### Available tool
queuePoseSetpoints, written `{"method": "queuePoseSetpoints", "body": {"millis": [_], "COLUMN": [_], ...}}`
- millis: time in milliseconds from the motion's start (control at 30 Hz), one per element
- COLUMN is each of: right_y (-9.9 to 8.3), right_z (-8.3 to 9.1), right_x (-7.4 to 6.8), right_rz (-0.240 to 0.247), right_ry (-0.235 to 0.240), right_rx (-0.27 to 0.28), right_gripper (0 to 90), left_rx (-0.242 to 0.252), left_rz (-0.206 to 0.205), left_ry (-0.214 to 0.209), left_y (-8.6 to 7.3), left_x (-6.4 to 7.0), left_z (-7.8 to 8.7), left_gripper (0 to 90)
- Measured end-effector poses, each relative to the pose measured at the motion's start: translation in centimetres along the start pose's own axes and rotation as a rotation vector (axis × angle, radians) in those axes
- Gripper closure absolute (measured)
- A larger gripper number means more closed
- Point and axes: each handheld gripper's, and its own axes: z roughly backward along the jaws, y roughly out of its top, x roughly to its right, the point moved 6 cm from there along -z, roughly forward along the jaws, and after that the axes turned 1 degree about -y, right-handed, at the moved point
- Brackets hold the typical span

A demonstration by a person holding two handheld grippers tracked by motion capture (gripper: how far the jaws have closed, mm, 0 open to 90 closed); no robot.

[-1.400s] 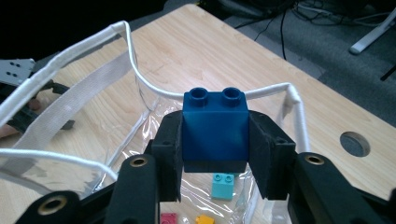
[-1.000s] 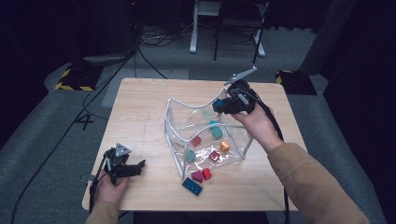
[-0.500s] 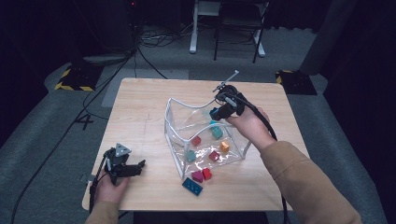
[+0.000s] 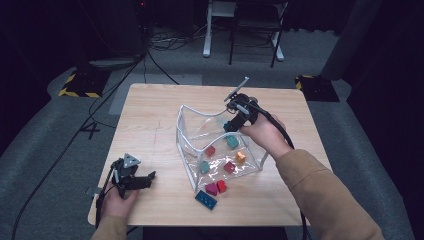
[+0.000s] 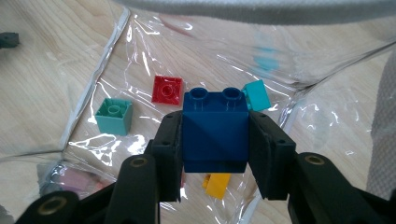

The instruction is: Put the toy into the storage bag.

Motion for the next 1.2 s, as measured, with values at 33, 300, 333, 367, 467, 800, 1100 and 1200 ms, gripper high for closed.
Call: {"method": "queuePoseSetpoints", "body": {"millis": [33, 300, 333, 367, 467, 800, 1100, 1200], "right_y": [0.0, 0.0, 0.0, -0.1, -0.5, -2.4, -4.9, -5.8], "right_z": [0.0, 0.7, 0.9, 1.1, 2.1, 6.2, 9.3, 9.7], "right_x": [0.0, 0.3, 0.3, 0.3, 0.2, -0.7, -2.2, -2.7], "right_rz": [-0.004, -0.008, -0.004, 0.001, -0.005, 0.029, 0.060, 0.065], "right_ry": [0.004, -0.003, -0.006, -0.010, -0.002, 0.019, 0.050, 0.060], "right_rx": [0.000, 0.073, 0.082, 0.093, 0.150, 0.337, 0.502, 0.535], "right_gripper": [58.7, 50.1, 50.1, 50.1, 50.5, 51.7, 51.3, 51.5], "left_rx": [0.000, 0.000, 0.000, 0.000, 0.000, 0.000, 0.000, 0.000], "left_rz": [0.000, 0.000, 0.000, 0.000, 0.000, 0.000, 0.000, 0.000], "left_ry": [0.000, 0.000, 0.000, 0.000, 0.000, 0.000, 0.000, 0.000], "left_y": [0.0, 0.0, 0.0, 0.0, 0.0, 0.0, 0.0, 0.0], "left_x": [0.0, 0.0, 0.0, 0.0, 0.0, 0.0, 0.0, 0.0], "left_z": [0.0, 0.0, 0.0, 0.0, 0.0, 0.0, 0.0, 0.0], "left_gripper": [15.1, 15.1, 15.1, 15.1, 15.1, 15.1, 15.1, 15.1]}}
